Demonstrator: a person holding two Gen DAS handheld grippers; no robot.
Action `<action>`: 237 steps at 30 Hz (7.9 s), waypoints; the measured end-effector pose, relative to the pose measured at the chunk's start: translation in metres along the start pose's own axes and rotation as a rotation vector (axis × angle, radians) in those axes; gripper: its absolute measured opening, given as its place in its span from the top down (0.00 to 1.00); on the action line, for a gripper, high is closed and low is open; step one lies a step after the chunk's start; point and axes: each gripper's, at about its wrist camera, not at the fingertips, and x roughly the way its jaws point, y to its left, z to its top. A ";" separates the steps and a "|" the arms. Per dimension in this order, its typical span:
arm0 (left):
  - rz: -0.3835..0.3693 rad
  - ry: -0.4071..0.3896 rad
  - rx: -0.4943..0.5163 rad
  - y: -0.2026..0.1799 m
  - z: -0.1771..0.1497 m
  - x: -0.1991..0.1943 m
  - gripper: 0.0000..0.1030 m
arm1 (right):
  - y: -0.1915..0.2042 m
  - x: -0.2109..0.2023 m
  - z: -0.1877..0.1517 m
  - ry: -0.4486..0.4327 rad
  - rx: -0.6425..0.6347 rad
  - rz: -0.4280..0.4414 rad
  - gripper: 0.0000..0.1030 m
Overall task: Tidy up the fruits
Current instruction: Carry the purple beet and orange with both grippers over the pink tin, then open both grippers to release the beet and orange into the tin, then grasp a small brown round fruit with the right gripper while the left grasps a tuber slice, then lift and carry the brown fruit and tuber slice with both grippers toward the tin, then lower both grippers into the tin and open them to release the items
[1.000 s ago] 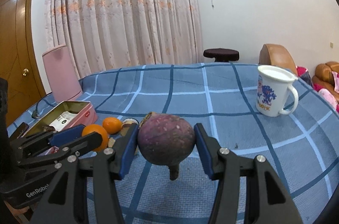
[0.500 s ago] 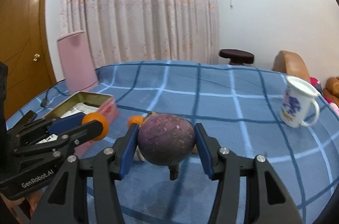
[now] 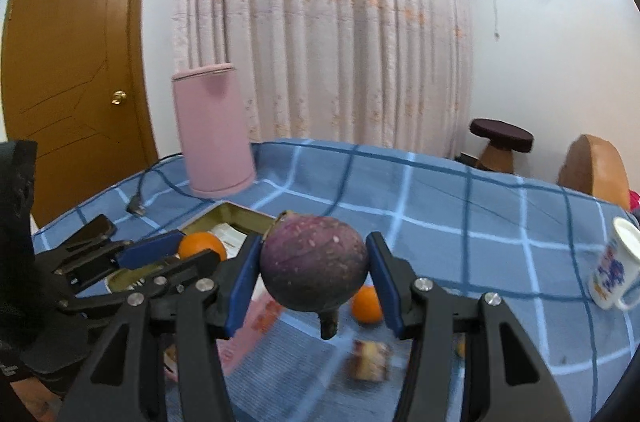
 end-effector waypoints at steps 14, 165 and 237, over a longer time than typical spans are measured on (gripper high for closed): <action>0.092 0.052 -0.043 0.049 -0.014 0.007 0.61 | 0.045 0.043 -0.005 0.067 -0.035 0.114 0.46; -0.133 0.000 0.164 -0.105 -0.019 0.024 0.59 | -0.089 -0.046 -0.060 0.004 0.086 -0.144 0.72; 0.120 0.091 -0.062 0.059 -0.008 0.025 0.46 | 0.055 0.077 -0.032 0.195 -0.079 0.203 0.35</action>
